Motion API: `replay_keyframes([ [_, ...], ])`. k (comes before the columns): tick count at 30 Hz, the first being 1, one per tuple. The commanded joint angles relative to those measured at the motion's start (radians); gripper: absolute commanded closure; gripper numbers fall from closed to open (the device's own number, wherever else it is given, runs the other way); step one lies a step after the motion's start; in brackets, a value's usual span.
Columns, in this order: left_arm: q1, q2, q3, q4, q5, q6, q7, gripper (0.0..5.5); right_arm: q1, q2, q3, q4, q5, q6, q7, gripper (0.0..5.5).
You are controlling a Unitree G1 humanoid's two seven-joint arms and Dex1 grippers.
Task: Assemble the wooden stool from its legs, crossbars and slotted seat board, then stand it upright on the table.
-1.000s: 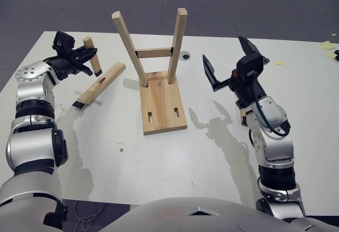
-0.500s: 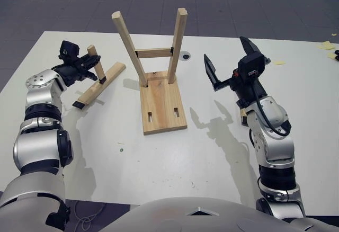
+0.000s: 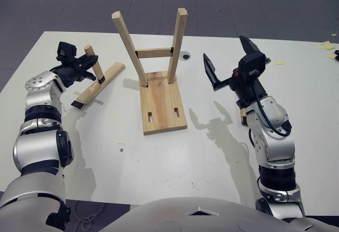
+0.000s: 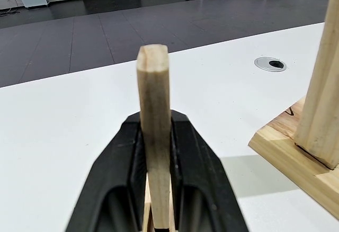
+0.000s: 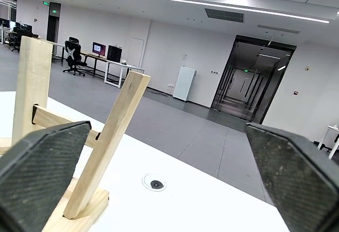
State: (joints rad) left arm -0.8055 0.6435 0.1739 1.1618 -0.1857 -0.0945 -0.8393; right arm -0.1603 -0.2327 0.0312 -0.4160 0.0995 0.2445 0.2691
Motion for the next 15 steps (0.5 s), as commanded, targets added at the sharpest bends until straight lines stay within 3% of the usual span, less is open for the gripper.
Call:
replay_keyframes([
  [1, -0.016, -0.001, -0.008, 0.014, 0.028, 0.012, 0.009, 5.08, -0.008, 0.002, 0.003, -0.007, 0.005, 0.016, 0.000, 0.10],
  [15, -0.039, 0.018, 0.005, 0.027, 0.025, 0.015, 0.006, 5.08, -0.006, 0.003, 0.009, -0.008, 0.001, 0.019, 0.003, 0.10],
])
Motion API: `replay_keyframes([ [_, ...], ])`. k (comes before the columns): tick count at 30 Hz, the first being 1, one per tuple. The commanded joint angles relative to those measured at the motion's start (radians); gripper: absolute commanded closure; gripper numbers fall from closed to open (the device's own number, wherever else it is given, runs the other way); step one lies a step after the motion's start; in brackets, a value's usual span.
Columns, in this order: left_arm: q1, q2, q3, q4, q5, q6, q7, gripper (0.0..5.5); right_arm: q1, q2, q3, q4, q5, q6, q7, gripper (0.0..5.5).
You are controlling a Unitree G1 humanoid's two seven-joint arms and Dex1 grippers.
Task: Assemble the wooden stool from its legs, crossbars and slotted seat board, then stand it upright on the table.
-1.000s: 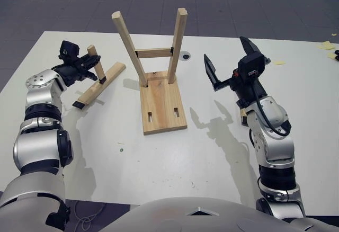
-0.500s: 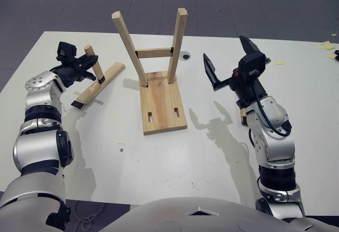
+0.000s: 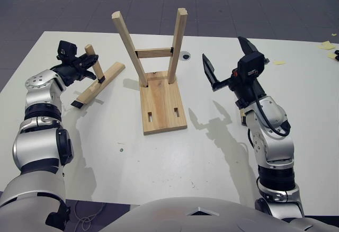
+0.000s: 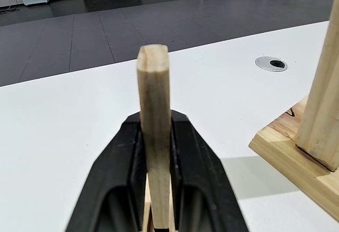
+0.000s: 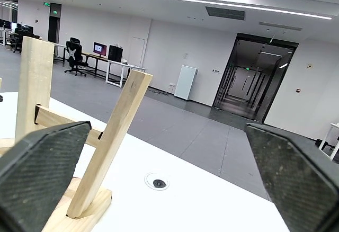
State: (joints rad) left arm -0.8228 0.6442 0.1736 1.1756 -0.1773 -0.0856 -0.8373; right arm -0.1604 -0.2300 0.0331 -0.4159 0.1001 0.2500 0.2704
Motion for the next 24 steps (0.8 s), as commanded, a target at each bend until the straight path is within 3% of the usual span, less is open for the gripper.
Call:
replay_keyframes([
  [1, -0.023, 0.020, 0.006, 0.014, 0.017, 0.005, 0.003, 5.08, -0.006, 0.000, 0.007, -0.009, 0.001, 0.014, 0.002, 0.10],
  [24, 0.035, -0.027, 0.008, 0.036, 0.039, -0.015, 0.026, 5.08, -0.007, -0.001, -0.007, -0.008, 0.018, 0.028, 0.005, 0.10],
])
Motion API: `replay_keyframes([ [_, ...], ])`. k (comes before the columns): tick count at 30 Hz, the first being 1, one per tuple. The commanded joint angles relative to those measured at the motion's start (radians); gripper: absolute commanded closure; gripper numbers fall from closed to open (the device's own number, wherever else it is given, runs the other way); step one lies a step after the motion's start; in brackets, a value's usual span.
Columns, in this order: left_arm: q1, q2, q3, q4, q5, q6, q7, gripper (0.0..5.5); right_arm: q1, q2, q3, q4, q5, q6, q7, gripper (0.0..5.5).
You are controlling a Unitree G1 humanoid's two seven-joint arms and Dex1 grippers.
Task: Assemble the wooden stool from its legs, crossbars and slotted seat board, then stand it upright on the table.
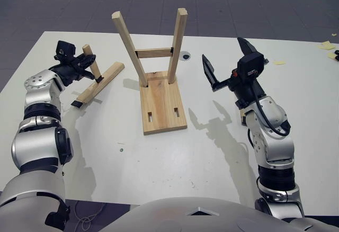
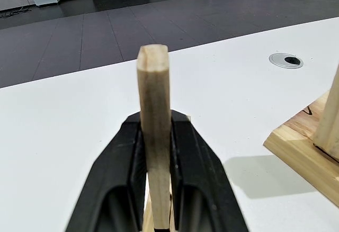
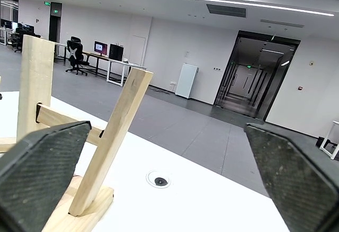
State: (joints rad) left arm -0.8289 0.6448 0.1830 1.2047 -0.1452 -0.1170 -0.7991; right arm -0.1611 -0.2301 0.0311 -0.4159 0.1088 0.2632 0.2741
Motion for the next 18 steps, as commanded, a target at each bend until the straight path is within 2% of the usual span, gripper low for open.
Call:
replay_keyframes([
  [1, 0.048, -0.032, 0.001, 0.003, 0.001, 0.020, -0.018, 5.08, -0.002, -0.001, -0.005, -0.009, 0.009, 0.015, 0.000, 0.10],
  [10, 0.215, -0.081, -0.031, -0.165, -0.046, 0.096, -0.156, 5.08, 0.014, 0.007, -0.008, -0.017, 0.005, 0.023, -0.018, 0.10],
  [18, 0.338, -0.084, -0.040, -0.360, -0.104, 0.178, -0.156, 5.08, 0.011, 0.013, -0.019, -0.017, 0.016, 0.034, -0.024, 0.10],
])
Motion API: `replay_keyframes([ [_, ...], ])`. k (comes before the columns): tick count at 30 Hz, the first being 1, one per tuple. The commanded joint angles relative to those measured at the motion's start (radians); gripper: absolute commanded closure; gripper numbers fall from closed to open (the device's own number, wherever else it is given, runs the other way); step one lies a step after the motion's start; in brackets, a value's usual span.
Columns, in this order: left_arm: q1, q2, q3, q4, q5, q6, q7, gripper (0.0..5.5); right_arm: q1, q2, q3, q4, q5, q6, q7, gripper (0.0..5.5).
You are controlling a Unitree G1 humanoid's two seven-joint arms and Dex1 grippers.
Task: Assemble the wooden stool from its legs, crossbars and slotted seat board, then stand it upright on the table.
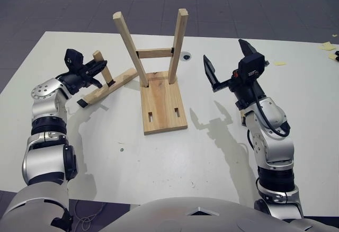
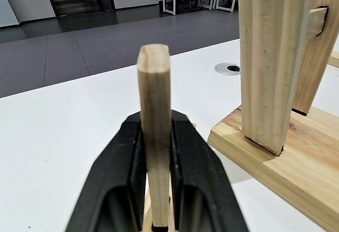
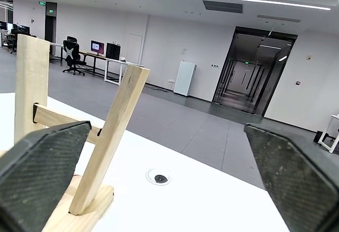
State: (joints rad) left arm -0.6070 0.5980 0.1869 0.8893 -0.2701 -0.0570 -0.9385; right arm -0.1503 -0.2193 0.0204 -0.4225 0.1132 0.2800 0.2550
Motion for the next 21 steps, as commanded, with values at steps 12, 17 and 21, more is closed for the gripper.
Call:
replay_keyframes([
  [12, 0.202, -0.031, -0.096, -0.483, -0.064, 0.331, -0.025, 5.08, 0.004, 0.014, -0.011, -0.012, 0.015, 0.020, -0.015, 0.10],
  [17, 0.247, -0.051, -0.075, -0.476, -0.045, 0.294, 0.052, 5.08, 0.001, 0.012, -0.009, -0.013, 0.014, 0.018, -0.015, 0.10],
  [21, 0.350, -0.094, -0.070, -0.479, -0.027, 0.225, 0.122, 5.08, -0.001, 0.010, -0.012, -0.013, 0.015, 0.017, -0.012, 0.10],
])
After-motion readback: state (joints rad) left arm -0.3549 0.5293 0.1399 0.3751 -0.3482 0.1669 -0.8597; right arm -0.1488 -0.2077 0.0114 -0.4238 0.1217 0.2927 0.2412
